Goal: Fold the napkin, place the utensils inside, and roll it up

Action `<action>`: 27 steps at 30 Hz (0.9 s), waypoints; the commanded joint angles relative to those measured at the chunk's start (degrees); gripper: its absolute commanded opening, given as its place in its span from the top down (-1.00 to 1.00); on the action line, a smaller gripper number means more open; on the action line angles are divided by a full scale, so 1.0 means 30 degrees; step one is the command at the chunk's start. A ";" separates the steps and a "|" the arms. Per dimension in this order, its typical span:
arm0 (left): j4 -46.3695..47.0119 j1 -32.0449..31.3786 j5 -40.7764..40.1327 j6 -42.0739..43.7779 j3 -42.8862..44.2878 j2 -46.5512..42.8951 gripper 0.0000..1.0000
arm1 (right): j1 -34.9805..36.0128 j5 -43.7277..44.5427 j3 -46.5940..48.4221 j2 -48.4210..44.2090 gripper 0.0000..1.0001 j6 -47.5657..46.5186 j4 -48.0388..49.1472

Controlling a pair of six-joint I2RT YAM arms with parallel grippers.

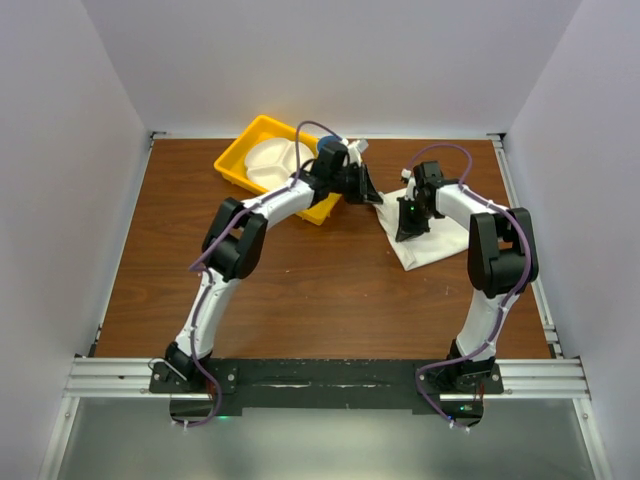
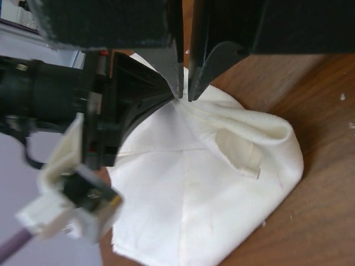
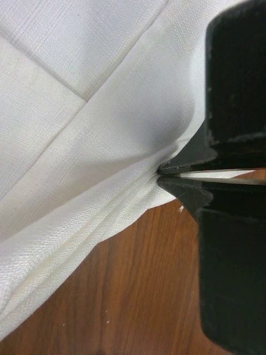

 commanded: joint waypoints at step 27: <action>-0.4482 -0.0527 -0.5251 0.3049 0.3413 0.1503 0.92 | -0.0039 0.1119 -0.0547 0.2023 0.95 -0.0506 -0.1250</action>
